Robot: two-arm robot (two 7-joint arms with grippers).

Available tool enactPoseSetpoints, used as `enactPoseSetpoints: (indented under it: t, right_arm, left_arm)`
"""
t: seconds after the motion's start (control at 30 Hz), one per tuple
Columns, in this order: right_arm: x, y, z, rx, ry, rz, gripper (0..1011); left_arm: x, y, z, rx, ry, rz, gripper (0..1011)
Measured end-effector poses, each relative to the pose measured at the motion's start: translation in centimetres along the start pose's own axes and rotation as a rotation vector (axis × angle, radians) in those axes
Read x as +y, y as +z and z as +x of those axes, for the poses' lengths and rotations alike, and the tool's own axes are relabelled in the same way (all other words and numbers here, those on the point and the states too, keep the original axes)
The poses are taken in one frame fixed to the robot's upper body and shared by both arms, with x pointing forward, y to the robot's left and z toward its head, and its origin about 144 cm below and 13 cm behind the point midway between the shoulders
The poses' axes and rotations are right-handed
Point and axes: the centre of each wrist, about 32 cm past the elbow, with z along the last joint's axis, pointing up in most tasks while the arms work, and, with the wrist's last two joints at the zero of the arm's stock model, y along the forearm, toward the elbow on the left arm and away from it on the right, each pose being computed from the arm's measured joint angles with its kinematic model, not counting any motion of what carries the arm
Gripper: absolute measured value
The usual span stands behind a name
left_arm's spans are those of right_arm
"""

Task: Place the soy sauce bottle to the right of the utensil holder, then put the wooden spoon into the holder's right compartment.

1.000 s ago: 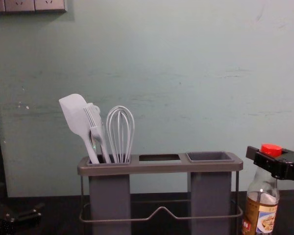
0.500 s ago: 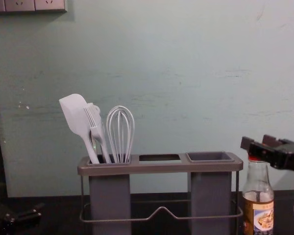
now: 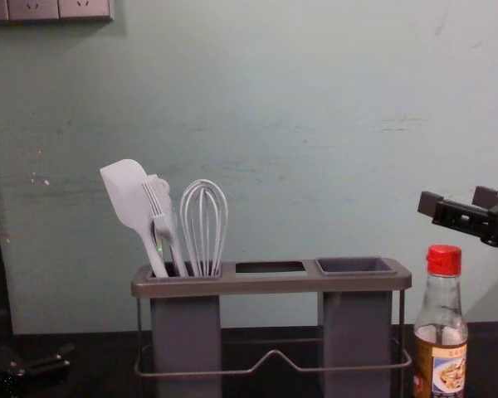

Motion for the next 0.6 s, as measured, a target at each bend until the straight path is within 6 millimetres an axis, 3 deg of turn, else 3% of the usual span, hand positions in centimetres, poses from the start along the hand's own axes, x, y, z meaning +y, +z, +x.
enactPoseSetpoints:
  t: [0.33,0.6]
  right_arm:
    - [-1.2,1.0,-1.7,-0.012,0.068,-0.063,1002]
    - [-2.3,0.9,-4.1,-0.012,0.183,-0.233,1002]
  left_arm:
    - [0.0,0.0,0.0,0.000,0.000,0.000,1005]
    - [0.0,0.0,0.0,0.000,0.000,0.000,1005]
